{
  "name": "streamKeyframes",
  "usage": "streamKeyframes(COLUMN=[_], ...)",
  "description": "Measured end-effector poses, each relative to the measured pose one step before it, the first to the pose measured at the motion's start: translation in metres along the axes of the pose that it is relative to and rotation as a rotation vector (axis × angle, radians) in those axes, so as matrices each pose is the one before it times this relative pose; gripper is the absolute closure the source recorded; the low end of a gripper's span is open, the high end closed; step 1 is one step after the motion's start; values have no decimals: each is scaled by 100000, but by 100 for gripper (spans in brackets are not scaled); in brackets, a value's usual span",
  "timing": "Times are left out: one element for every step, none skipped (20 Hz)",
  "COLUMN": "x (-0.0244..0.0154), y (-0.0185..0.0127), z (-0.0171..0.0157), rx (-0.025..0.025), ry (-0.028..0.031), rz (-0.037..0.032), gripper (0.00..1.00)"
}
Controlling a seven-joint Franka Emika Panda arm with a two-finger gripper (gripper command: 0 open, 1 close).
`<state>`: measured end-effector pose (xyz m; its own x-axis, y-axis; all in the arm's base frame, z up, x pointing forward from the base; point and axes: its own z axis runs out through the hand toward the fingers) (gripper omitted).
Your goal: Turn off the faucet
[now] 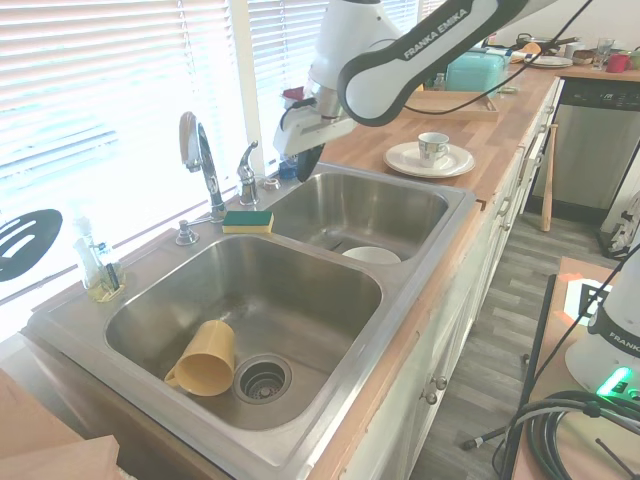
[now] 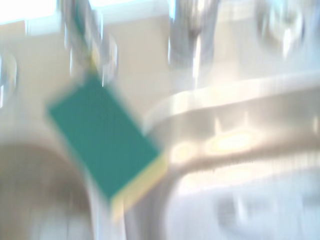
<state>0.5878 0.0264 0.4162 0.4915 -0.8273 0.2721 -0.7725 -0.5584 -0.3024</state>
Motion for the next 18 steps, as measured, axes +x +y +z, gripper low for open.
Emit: streamKeyframes(x=[808, 776, 700, 556, 449, 493, 531, 579, 586, 604, 526, 392, 313, 183, 94, 15, -1, 32], y=[-1082, -1135, -1189, -1074, -1001, -853, -712, -561, -425, -322, -258, -182, -121, -15, 28, 131, 158, 143], z=[83, 85, -16, -11, -103, -110, -121, -132, -99, -11, 70, 125, 226, 322, 336, 367, 320, 261], rx=[1882, 2261, 2927, 2472, 1622, 1282, 1030, 545, 410, 452, 195, -161, -437, -421, -376, -402, -396, -299], ry=[2105, 2123, 1996, 1671, 1395, 1159, 1041, 969, 886, 876, 705, 340, -75, -374, -313, -482, -657, -511], rz=[1068, 1280, 1101, 310, 349, 560, 484, 413, 398, 479, 435, 488, 760, 743, 430, 491, 533, 307], gripper=[100, 100, 100, 100, 100, 100, 100, 100, 100, 100, 100, 100, 100, 100, 100, 100, 100, 100])
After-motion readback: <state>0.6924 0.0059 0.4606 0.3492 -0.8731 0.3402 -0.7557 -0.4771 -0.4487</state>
